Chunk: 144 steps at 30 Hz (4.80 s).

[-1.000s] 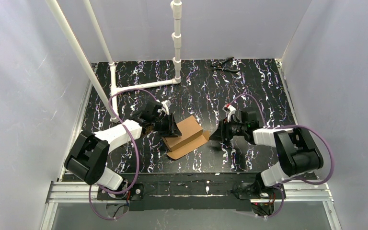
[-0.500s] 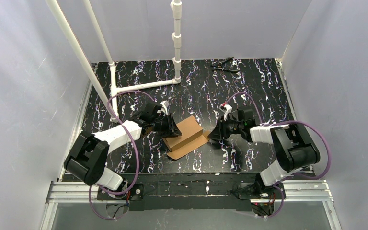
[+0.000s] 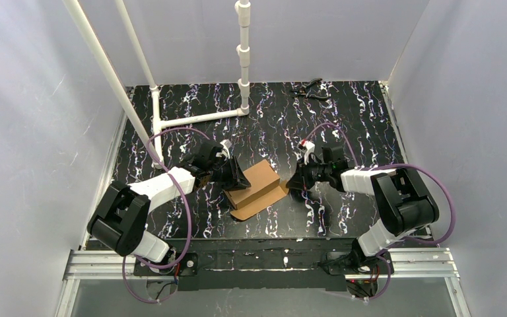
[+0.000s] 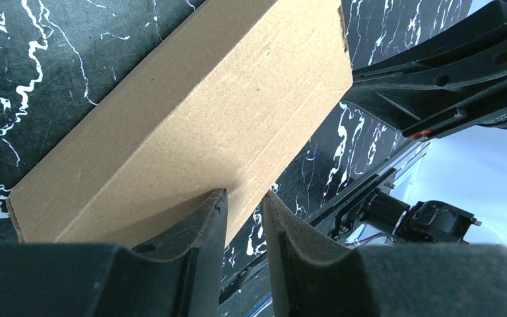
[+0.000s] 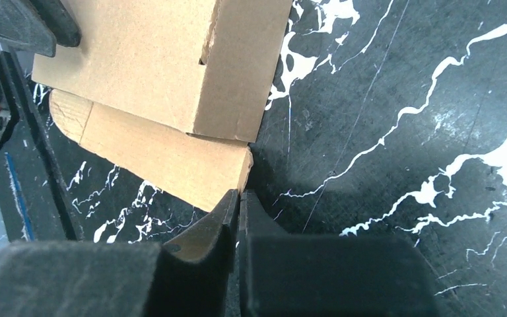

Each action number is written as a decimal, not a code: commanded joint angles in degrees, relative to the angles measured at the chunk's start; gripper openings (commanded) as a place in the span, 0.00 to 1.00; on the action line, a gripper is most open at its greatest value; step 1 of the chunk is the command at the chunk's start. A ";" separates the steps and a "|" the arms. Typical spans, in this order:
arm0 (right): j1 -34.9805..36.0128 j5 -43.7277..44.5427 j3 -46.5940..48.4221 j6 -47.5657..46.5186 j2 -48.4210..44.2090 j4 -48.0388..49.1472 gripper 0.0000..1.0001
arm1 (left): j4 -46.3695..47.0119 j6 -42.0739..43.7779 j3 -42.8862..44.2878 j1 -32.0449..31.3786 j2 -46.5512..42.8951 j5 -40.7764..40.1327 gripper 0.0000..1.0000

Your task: Fold the paper box

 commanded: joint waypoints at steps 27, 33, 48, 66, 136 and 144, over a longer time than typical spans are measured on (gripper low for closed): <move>11.92 16.95 13.44 -21.72 -1.79 -16.60 0.04 | -3.57 -1.91 -1.81 -1.39 -0.28 -0.76 0.26; 12.62 19.02 17.81 -23.37 0.38 -22.22 0.04 | -3.66 -1.62 -1.63 -1.47 0.19 -0.49 0.26; 15.27 21.52 27.89 -29.90 6.58 -34.70 0.04 | -4.80 -0.95 -0.32 -1.43 0.61 -0.11 0.26; 16.38 20.49 36.55 -35.74 10.75 -44.17 0.05 | -5.94 -0.48 1.82 -1.47 2.24 0.29 0.26; 1.94 -1.21 17.99 -26.80 0.98 -24.44 0.81 | -10.02 1.26 5.13 -1.48 3.25 -1.61 0.30; 1.56 -5.46 17.95 -23.49 6.22 -17.81 0.75 | -10.41 2.55 7.07 -1.47 1.75 -0.06 0.36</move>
